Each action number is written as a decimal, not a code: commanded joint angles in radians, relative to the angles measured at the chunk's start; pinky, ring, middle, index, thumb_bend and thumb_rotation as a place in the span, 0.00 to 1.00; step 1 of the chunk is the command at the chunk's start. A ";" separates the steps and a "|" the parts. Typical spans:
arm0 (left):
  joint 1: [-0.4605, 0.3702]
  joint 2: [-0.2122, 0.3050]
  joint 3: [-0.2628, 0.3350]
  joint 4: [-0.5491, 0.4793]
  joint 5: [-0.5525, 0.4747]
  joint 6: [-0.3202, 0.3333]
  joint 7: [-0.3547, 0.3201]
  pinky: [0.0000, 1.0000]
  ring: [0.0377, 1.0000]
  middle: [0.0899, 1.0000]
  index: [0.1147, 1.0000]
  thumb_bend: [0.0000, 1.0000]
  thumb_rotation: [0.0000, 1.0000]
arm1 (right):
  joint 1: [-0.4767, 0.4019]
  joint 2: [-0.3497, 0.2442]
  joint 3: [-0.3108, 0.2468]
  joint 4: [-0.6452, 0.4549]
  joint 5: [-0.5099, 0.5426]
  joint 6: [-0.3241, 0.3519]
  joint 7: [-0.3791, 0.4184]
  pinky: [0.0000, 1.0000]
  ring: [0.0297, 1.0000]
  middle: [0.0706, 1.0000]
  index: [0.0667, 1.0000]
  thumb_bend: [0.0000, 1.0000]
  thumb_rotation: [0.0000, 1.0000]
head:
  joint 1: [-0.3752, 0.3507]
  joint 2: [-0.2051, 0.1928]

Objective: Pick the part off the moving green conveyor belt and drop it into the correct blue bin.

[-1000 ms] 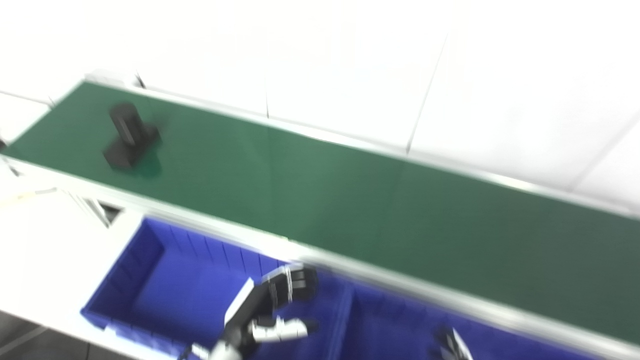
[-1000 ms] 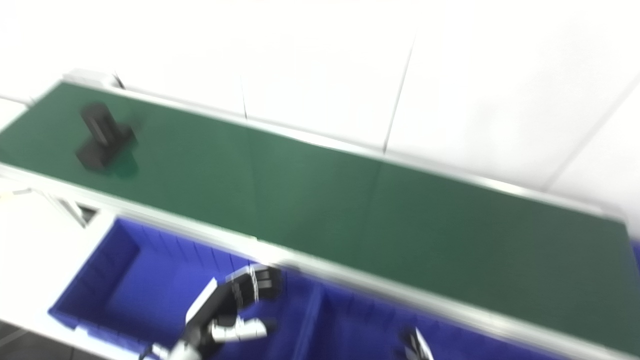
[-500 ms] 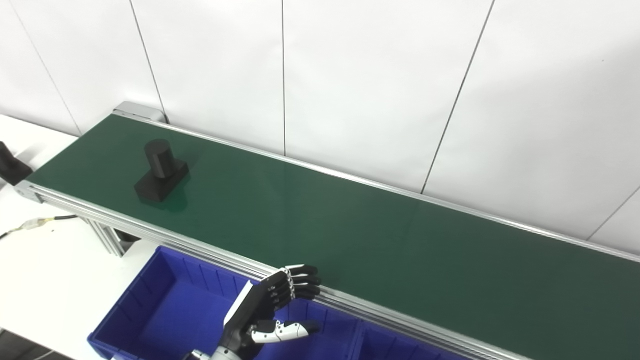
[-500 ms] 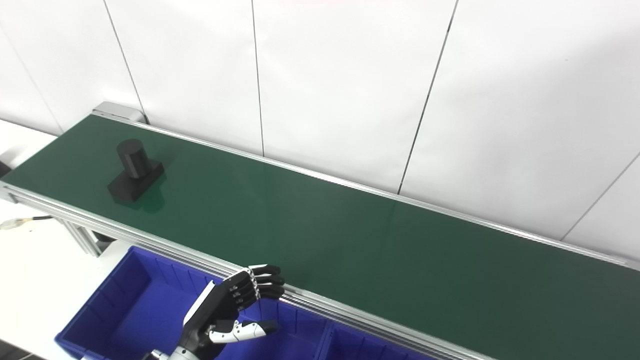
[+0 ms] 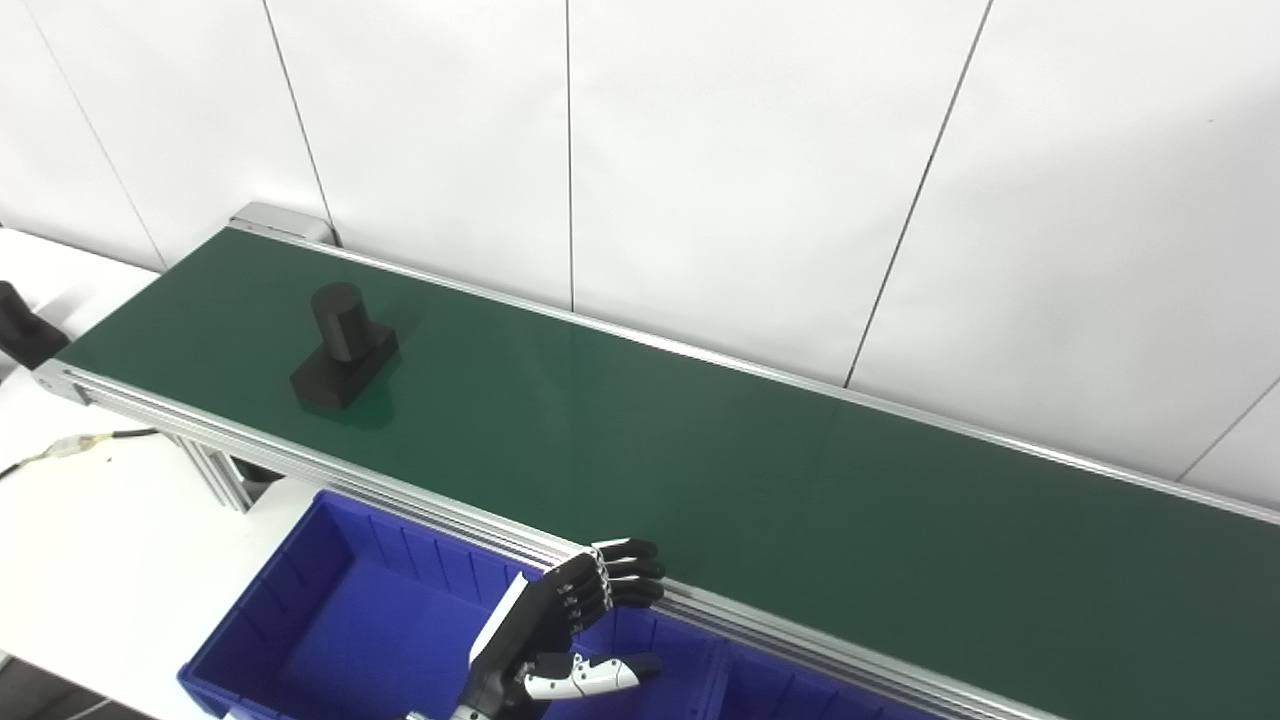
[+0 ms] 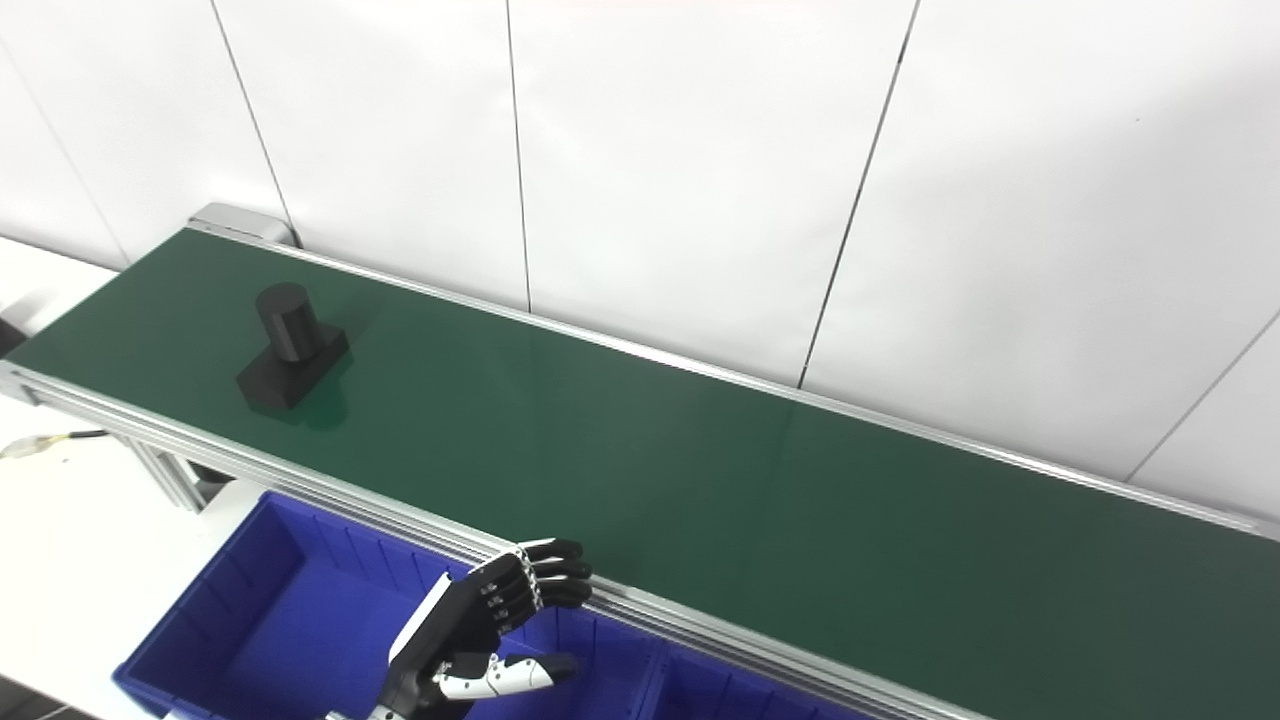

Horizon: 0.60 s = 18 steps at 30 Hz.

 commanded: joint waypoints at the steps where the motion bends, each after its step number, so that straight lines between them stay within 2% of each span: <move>1: -0.007 -0.005 -0.001 -0.007 0.004 -0.031 0.005 0.72 0.68 0.70 0.72 0.64 0.00 | -0.004 -0.003 -0.006 -0.023 0.006 -0.055 0.003 0.67 0.77 0.85 0.89 0.61 0.00 | -0.001 0.000; 18: 0.004 -0.008 -0.008 0.011 0.017 -0.042 0.008 0.73 0.69 0.71 0.72 0.59 0.00 | -0.022 -0.027 -0.007 -0.039 0.011 -0.058 0.031 0.65 0.77 0.85 0.89 0.61 0.00 | -0.024 0.004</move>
